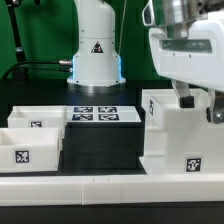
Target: Assemble drawer
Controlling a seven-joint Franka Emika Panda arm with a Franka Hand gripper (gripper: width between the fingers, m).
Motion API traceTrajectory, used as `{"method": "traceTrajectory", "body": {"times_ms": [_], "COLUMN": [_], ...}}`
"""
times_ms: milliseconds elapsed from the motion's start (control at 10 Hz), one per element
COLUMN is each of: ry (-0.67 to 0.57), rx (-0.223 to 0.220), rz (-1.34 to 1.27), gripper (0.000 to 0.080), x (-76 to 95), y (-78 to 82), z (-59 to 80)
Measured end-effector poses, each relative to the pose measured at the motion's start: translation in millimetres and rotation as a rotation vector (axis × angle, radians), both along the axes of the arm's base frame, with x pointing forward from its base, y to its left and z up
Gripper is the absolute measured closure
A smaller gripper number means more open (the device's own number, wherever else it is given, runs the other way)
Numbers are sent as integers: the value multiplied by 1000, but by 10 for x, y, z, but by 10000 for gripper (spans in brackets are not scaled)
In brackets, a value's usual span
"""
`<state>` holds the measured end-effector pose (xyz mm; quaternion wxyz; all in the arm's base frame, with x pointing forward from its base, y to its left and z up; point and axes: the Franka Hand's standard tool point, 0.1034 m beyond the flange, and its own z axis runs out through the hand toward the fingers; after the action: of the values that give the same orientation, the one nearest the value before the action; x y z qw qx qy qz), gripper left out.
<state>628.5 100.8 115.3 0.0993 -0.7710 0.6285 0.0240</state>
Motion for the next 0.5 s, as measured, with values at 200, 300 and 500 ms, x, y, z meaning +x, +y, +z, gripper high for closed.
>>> {"method": "traceTrajectory", "body": {"times_ms": [200,300,500], "ry": [-5,-8,-13], "rx": [-3,-4,-8], "rz": [81,101,135], "gripper": [151,151,151], "x": [-256,-245,-244], "y": [-14,-10,-11], "z": [129,114,101]}}
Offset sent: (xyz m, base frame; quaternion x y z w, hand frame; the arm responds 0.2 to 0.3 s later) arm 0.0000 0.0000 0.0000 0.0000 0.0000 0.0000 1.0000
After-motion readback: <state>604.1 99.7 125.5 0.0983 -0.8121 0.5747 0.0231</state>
